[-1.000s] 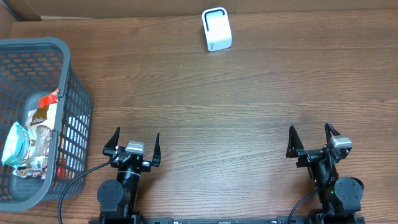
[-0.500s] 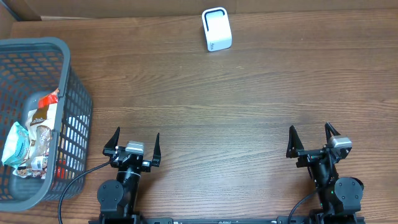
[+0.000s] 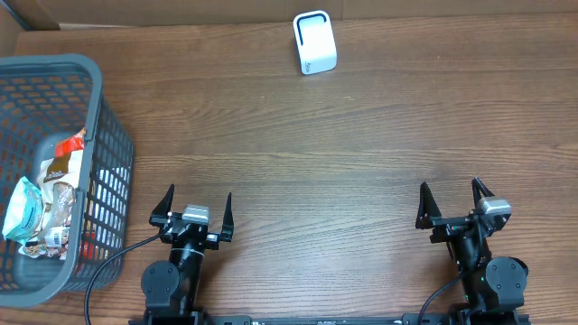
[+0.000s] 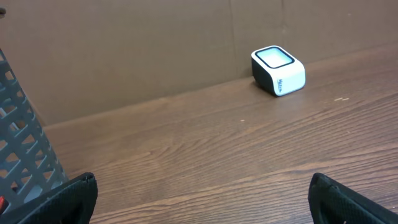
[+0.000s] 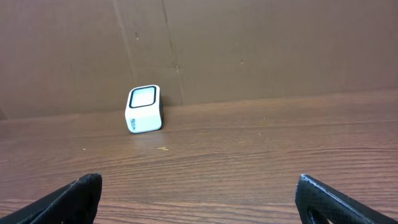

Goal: Scan the item barcode

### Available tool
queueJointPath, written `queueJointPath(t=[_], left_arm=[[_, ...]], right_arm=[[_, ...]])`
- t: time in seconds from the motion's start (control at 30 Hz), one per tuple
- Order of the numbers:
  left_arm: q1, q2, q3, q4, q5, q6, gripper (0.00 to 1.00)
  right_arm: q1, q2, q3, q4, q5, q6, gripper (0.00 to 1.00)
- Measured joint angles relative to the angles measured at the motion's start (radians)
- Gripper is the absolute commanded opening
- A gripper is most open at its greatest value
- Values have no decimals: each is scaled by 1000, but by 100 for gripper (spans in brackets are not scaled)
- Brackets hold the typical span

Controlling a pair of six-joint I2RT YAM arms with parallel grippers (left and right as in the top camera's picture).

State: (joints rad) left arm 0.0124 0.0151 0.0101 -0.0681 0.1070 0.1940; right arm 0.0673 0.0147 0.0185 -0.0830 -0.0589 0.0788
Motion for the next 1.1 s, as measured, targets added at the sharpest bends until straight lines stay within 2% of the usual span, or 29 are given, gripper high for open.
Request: queueJointPath(t=[0.77,1.1], left_arm=[[0,0,0,0,0,-1,100],[0,0,0,0,0,-98,100]], right_arm=[[0,0,0,0,0,0,100],[0,0,0,0,0,0,100]])
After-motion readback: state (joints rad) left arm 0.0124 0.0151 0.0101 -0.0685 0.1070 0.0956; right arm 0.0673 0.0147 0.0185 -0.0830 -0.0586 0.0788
